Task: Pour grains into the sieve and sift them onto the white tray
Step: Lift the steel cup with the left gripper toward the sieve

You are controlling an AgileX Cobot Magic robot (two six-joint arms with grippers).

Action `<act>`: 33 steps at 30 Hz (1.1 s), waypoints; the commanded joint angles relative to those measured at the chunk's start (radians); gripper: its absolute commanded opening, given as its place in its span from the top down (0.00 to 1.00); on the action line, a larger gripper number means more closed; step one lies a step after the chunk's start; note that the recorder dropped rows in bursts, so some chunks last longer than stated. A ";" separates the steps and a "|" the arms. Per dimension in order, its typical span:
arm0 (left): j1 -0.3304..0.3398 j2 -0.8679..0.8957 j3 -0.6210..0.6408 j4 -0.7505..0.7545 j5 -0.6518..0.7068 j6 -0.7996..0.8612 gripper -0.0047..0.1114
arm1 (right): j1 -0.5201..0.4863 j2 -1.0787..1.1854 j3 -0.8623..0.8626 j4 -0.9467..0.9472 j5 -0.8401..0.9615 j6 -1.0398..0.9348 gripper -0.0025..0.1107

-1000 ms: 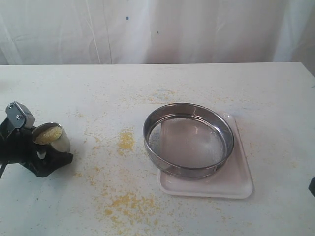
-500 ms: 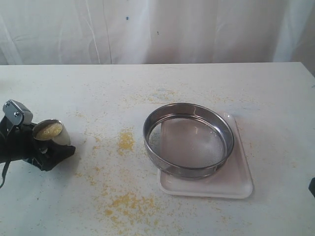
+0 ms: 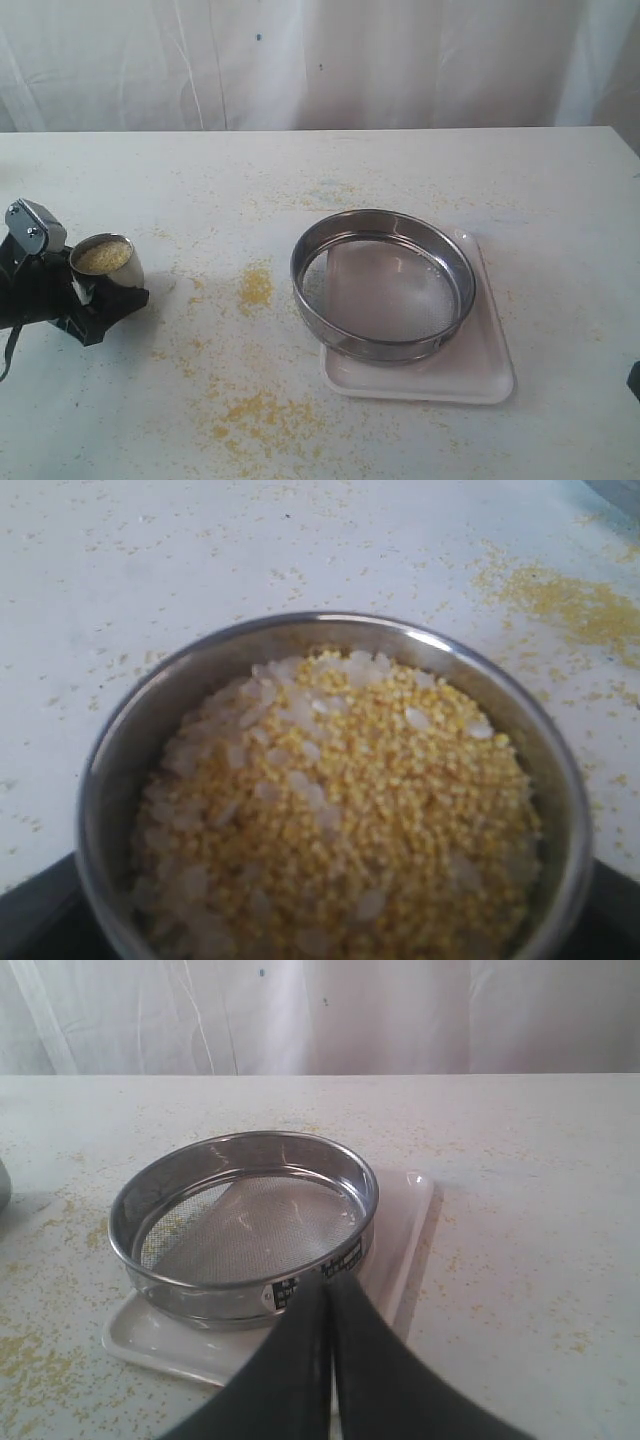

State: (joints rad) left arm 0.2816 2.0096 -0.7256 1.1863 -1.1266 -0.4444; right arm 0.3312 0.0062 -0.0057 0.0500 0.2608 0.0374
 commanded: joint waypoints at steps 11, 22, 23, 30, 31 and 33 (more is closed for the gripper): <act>-0.004 0.014 0.004 -0.069 -0.094 0.077 0.96 | -0.006 -0.006 0.006 -0.002 -0.004 0.002 0.98; -0.025 -0.019 -0.058 -0.040 -0.094 -0.170 0.96 | -0.006 -0.006 0.006 -0.002 -0.004 0.002 0.98; -0.031 -0.033 -0.063 -0.040 -0.094 -0.171 0.96 | -0.006 -0.006 0.006 -0.002 -0.004 0.002 0.98; -0.171 -0.154 -0.155 -0.033 -0.094 -0.196 0.96 | -0.006 -0.006 0.006 -0.002 -0.004 0.002 0.98; -0.201 -0.168 -0.174 -0.033 -0.094 -0.214 0.96 | -0.006 -0.006 0.006 -0.002 -0.004 0.002 0.98; -0.260 -0.188 -0.215 -0.033 -0.094 -0.249 0.96 | -0.006 -0.006 0.006 -0.002 -0.004 0.002 0.98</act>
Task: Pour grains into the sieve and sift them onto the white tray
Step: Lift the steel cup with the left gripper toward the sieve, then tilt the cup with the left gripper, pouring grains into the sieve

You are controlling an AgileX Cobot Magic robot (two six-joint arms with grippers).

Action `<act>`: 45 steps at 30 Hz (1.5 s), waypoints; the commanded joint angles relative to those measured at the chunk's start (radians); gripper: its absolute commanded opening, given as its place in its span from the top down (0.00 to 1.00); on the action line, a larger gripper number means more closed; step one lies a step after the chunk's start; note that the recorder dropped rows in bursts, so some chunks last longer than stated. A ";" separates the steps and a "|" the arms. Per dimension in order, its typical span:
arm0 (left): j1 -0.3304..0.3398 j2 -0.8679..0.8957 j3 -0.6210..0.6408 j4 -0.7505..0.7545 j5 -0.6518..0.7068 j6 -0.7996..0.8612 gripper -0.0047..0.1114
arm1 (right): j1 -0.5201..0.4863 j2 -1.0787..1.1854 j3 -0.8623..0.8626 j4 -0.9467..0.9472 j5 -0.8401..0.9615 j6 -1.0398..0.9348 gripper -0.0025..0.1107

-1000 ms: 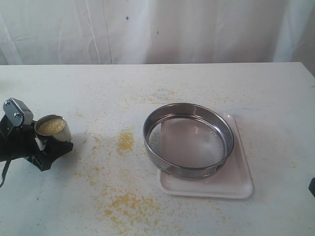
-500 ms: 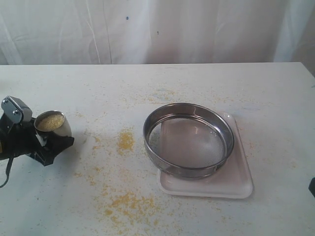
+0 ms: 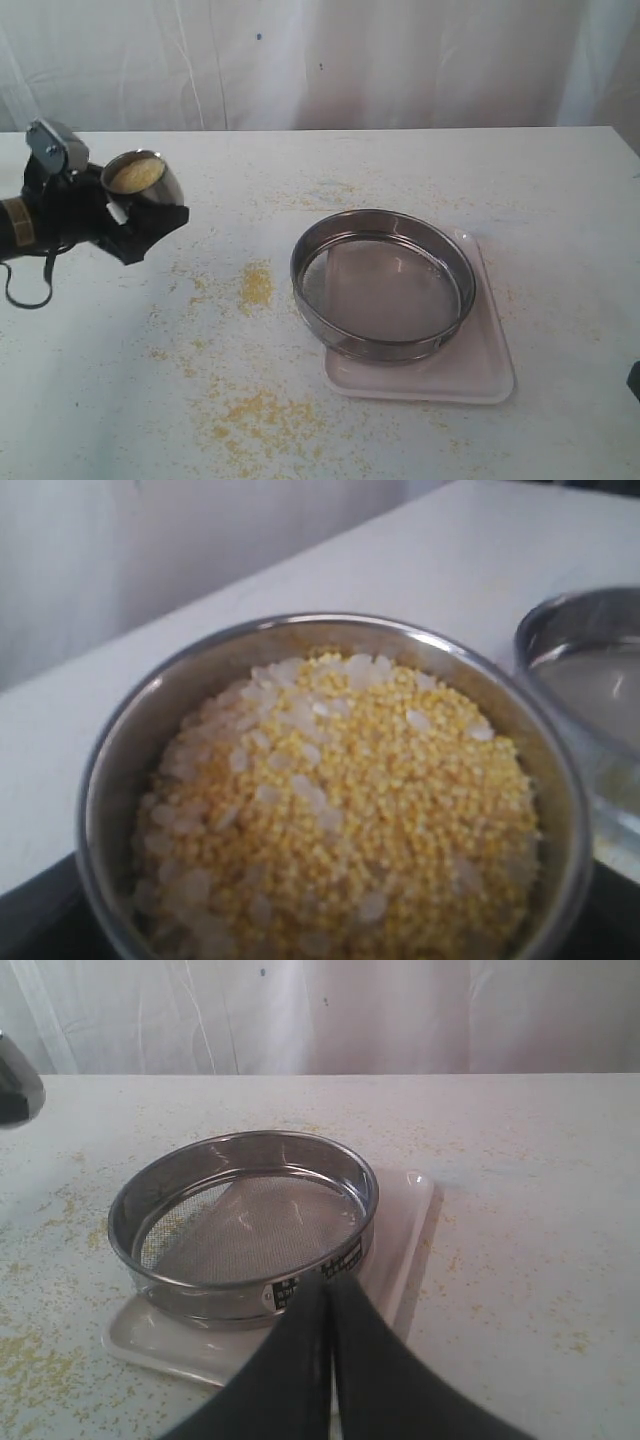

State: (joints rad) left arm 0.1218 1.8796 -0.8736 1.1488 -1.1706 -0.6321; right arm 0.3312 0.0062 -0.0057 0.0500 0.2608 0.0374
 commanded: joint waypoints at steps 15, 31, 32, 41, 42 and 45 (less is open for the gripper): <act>-0.589 -0.034 -0.330 0.019 0.691 0.140 0.96 | -0.006 -0.006 0.006 -0.002 -0.004 0.002 0.98; -0.682 0.135 -0.498 0.019 0.780 0.719 0.96 | -0.006 -0.006 0.006 -0.002 -0.004 0.002 0.98; -0.686 0.143 -0.500 0.019 0.780 0.791 0.96 | -0.006 -0.006 0.006 -0.002 -0.004 0.002 0.98; -0.716 0.193 -0.515 0.019 0.913 1.202 0.96 | -0.006 -0.006 0.006 -0.002 -0.004 0.002 0.98; -0.718 0.195 -0.515 0.019 0.913 1.216 0.96 | -0.006 -0.006 0.006 -0.002 -0.004 0.002 0.98; -0.727 0.195 -0.524 0.019 0.910 1.259 0.96 | -0.006 -0.006 0.006 -0.002 -0.004 0.002 0.98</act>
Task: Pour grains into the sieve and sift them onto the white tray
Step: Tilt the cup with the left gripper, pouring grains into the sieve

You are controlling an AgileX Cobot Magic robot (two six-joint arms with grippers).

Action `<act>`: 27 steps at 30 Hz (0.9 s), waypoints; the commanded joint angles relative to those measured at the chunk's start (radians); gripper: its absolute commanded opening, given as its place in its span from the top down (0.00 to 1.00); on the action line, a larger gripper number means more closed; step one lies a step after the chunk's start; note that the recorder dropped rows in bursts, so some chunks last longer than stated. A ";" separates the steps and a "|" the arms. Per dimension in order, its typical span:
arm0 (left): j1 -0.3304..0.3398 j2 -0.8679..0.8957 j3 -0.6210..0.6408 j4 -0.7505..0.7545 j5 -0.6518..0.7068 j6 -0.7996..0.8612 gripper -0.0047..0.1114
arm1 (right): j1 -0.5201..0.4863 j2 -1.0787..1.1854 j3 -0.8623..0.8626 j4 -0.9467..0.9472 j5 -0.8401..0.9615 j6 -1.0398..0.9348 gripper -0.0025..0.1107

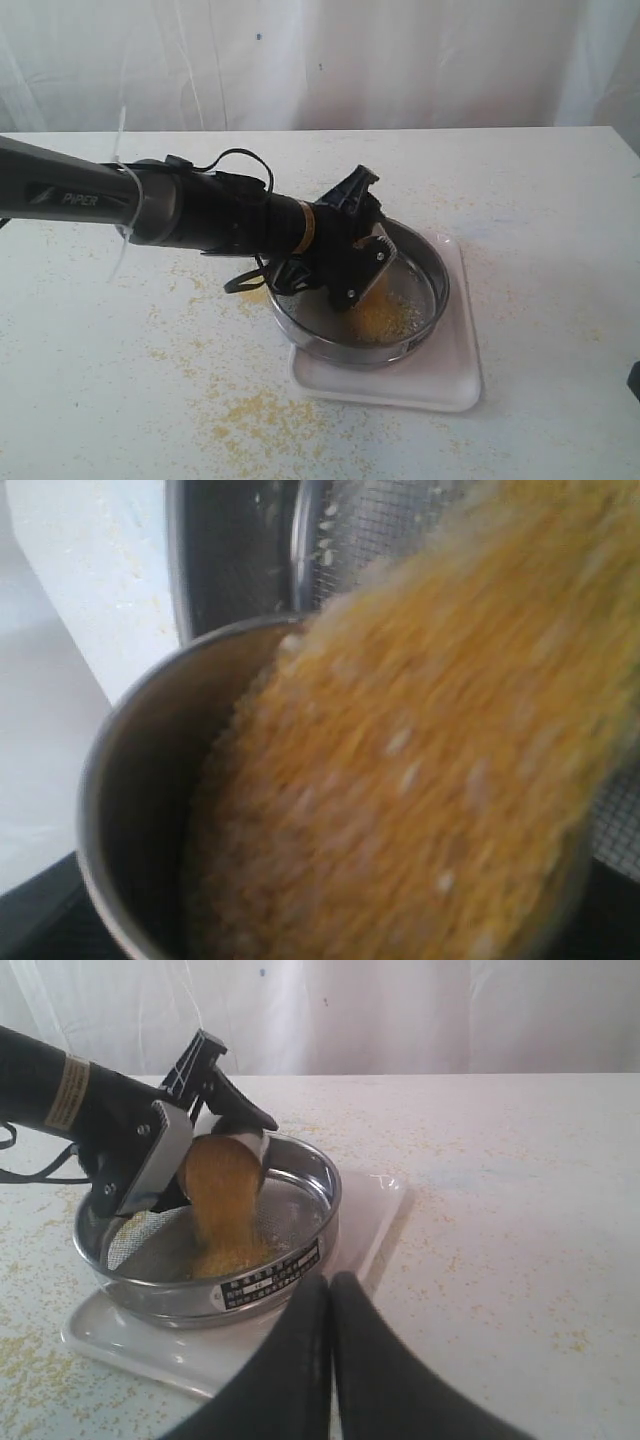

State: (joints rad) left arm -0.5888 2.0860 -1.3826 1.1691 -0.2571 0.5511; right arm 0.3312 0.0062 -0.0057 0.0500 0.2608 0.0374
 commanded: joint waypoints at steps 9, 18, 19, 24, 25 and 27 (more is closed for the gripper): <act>-0.043 -0.012 -0.105 0.046 0.029 0.188 0.96 | -0.006 -0.006 0.006 -0.002 -0.004 0.002 0.98; -0.081 -0.012 -0.136 0.440 0.225 0.178 0.96 | -0.006 -0.006 0.006 -0.002 -0.004 0.002 0.98; -0.085 -0.012 -0.136 0.463 0.243 0.178 0.96 | -0.006 -0.006 0.006 -0.002 -0.004 0.002 0.98; -0.112 -0.012 -0.138 0.575 0.378 0.194 0.96 | -0.006 -0.006 0.006 -0.002 -0.004 0.002 0.98; -0.114 -0.012 -0.140 0.575 0.393 0.227 0.96 | -0.006 -0.006 0.006 -0.002 -0.004 0.002 0.98; -0.116 -0.014 -0.142 0.575 0.397 0.317 0.96 | -0.006 -0.006 0.006 -0.002 -0.004 0.002 0.98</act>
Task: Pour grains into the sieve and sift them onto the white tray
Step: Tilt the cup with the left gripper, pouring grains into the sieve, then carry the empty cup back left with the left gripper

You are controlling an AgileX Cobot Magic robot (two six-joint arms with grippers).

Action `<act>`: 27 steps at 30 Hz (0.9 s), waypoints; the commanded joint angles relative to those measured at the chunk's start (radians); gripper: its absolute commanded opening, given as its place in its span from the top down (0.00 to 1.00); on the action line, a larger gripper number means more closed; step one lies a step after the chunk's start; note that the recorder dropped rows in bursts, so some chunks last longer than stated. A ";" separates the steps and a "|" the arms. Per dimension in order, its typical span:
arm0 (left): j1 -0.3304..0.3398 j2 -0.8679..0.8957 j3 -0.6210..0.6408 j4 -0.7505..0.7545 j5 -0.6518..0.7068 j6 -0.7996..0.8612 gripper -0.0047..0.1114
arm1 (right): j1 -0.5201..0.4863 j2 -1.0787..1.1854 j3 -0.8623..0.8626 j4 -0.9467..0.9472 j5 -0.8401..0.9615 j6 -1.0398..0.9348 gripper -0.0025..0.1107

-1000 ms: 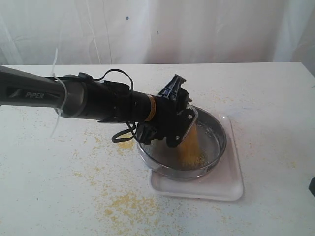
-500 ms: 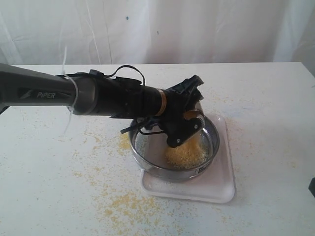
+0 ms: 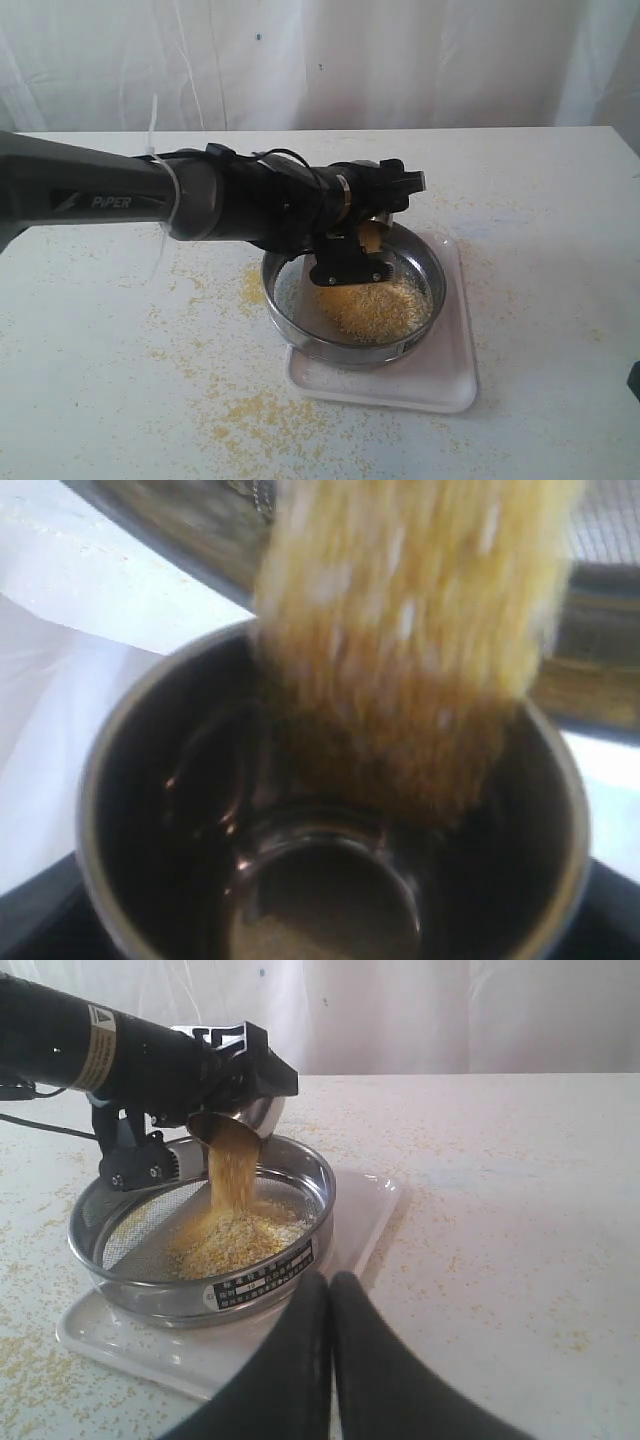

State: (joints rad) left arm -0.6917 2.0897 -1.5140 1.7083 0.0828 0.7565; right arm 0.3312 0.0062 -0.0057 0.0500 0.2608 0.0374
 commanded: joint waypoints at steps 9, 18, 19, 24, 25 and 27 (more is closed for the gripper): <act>-0.062 -0.041 -0.011 0.036 0.048 0.110 0.96 | -0.006 -0.006 0.006 -0.002 -0.004 0.002 0.98; -0.098 -0.125 -0.009 0.036 0.053 0.092 0.96 | -0.006 -0.006 0.006 -0.002 -0.004 0.002 0.98; -0.100 -0.135 -0.009 0.036 0.043 0.079 0.96 | -0.006 -0.006 0.006 -0.002 -0.004 0.002 0.98; -0.110 -0.172 0.002 -0.466 0.084 -0.325 0.96 | -0.006 -0.006 0.006 -0.002 -0.004 0.002 0.98; -0.108 -0.188 0.002 -0.617 0.143 -0.409 0.96 | -0.006 -0.006 0.006 -0.002 -0.004 0.002 0.98; -0.090 -0.219 0.002 -0.751 0.179 -0.418 0.96 | -0.006 -0.006 0.006 -0.002 -0.004 0.002 0.98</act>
State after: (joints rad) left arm -0.7935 1.9117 -1.5173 1.1007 0.2141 0.3954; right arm 0.3312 0.0062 -0.0057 0.0500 0.2608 0.0374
